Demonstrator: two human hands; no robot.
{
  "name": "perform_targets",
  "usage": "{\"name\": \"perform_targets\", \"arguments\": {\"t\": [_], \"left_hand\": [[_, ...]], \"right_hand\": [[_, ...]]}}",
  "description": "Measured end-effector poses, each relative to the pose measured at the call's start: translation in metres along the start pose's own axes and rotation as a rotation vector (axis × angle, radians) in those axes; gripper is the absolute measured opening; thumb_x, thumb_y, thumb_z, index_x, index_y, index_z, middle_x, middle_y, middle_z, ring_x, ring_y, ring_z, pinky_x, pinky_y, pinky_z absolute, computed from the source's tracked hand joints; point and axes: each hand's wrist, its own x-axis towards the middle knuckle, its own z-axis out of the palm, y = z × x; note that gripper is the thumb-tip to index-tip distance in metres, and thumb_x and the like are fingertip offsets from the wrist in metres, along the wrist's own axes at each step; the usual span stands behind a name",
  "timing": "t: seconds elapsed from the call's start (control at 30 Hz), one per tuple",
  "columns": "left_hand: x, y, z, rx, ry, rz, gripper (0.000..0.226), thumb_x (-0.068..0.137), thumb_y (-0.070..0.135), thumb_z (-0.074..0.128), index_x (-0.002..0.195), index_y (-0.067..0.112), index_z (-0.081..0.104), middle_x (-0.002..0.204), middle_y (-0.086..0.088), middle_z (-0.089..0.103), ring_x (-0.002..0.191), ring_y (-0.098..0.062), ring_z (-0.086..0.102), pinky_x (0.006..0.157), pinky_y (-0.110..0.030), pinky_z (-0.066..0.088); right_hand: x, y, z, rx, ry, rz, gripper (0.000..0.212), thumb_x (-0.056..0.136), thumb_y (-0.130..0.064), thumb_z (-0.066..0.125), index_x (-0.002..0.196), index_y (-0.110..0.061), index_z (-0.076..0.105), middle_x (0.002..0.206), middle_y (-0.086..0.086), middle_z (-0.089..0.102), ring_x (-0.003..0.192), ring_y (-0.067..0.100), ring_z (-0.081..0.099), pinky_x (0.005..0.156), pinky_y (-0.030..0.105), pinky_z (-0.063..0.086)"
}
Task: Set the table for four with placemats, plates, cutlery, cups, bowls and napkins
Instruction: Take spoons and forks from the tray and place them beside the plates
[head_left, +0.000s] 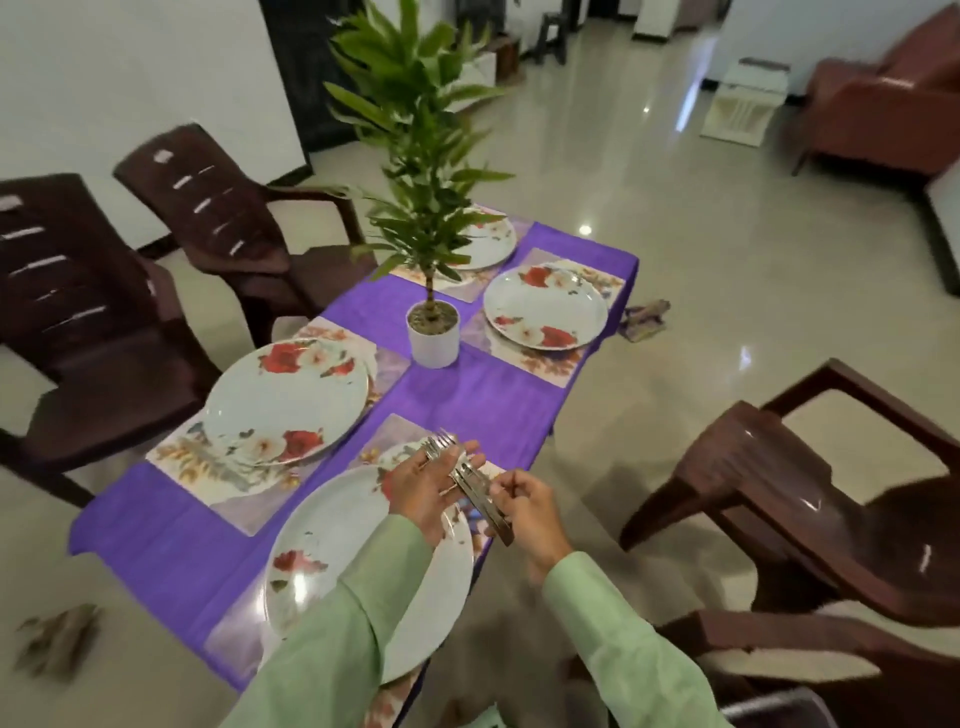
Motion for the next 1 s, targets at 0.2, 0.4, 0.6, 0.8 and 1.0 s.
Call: {"name": "perform_targets", "arguments": {"t": [0.2,0.4,0.6,0.8,1.0], "left_hand": [[0.008,0.019,-0.036,-0.153,0.172,0.076,0.027,0.091,0.002,0.063,0.118,-0.004,0.062,0.110,-0.021,0.071,0.099,-0.038,0.070,0.057,-0.028,0.056],[0.009,0.023,-0.068,-0.114,0.309,0.179,0.024,0.090,0.005,0.063,0.112,-0.005,0.066,0.109,-0.018,0.072,0.095,-0.033,0.072,0.071,-0.037,0.060],[-0.023,0.011,-0.093,-0.225,0.559,0.264,0.025,0.093,0.001,0.057,0.117,-0.008,0.060,0.105,-0.020,0.073,0.093,-0.036,0.072,0.076,-0.041,0.061],[-0.090,-0.017,-0.131,-0.289,0.737,0.323,0.028,0.093,0.003,0.058,0.119,-0.008,0.058,0.110,-0.022,0.071,0.097,-0.036,0.071,0.073,-0.036,0.061],[-0.148,-0.051,-0.172,-0.354,0.842,0.332,0.019,0.093,0.003,0.059,0.111,-0.001,0.059,0.110,-0.023,0.070,0.098,-0.037,0.071,0.078,-0.038,0.061]], "right_hand": [[0.028,-0.008,0.033,-0.123,-0.113,-0.009,0.017,0.099,-0.003,0.045,0.086,-0.008,0.055,0.072,0.008,0.055,0.066,0.019,0.050,0.052,0.022,0.040],[0.052,-0.016,0.057,-0.175,-0.277,0.005,0.020,0.096,0.001,0.045,0.084,-0.009,0.056,0.063,0.001,0.054,0.055,0.012,0.044,0.046,0.019,0.035],[0.054,-0.011,0.072,-0.229,-0.607,0.028,0.011,0.086,-0.003,0.059,0.094,0.002,0.065,0.073,0.012,0.066,0.063,0.017,0.051,0.054,0.024,0.037],[0.025,0.027,0.086,-0.437,-0.789,-0.019,0.015,0.083,0.008,0.066,0.082,-0.006,0.073,0.070,0.007,0.067,0.059,0.018,0.058,0.056,0.029,0.052],[-0.022,0.095,0.104,-0.729,-0.879,-0.041,0.017,0.069,0.001,0.078,0.079,-0.012,0.077,0.080,-0.005,0.073,0.077,0.014,0.068,0.075,0.027,0.056]]}}
